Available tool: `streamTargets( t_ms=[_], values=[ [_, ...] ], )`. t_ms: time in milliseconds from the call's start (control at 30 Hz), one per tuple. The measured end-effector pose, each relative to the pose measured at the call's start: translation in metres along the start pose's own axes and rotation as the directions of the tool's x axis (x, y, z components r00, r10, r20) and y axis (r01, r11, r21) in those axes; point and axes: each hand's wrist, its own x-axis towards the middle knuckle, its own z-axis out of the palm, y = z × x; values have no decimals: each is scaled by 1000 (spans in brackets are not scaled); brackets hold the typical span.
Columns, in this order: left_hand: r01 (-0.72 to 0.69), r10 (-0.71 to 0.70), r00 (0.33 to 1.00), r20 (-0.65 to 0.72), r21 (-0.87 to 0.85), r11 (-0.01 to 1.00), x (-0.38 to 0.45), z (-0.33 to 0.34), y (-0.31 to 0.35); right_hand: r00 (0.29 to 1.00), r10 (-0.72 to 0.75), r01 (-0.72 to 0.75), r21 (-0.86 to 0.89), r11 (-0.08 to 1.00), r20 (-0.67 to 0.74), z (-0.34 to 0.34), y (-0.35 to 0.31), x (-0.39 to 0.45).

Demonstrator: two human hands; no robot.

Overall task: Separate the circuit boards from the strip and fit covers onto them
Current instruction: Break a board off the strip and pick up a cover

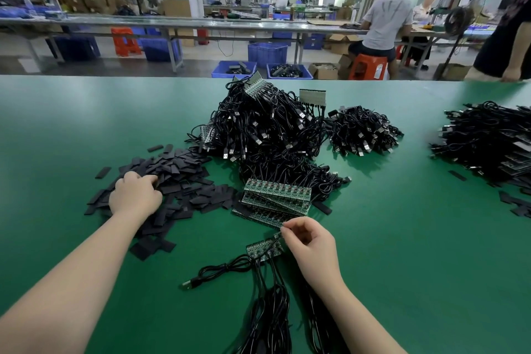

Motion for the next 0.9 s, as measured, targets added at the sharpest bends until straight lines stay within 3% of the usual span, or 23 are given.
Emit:
streamTargets(
  t_ms=[100, 300, 467, 633, 733, 800, 900],
  values=[
    [-26, 24, 999, 29, 54, 998, -1, 3, -3, 1000, -2, 2, -1, 1000, 3, 0, 0, 0],
    [-47, 51, 996, -77, 54, 997, 0, 0, -5, 1000, -8, 8, -1, 1000, 7, 1, -1, 0],
    [-12, -23, 990, -137, -247, 969, -3, -4, -5, 1000, -6, 6, -6, 1000, 8, 0, -2, -1],
    [-187, -104, 899, -426, -587, 788, -18, -12, 10, 1000, 5, -5, -4, 1000, 7, 0, -3, 0],
    [-407, 97, 874, -476, -610, 680, -54, -23, 50, 1000, 13, -13, 16, 1000, -2, 0, -2, 0],
    [-492, 255, 866, -429, -649, 580, -91, -21, 78, 999, 35, -35, 73, 997, 2, -2, -4, 0],
    [-402, 430, 875, -223, -828, 391, -146, -8, 112, 997, 82, -82, 173, 981, 11, -3, -5, 2]
  ],
)
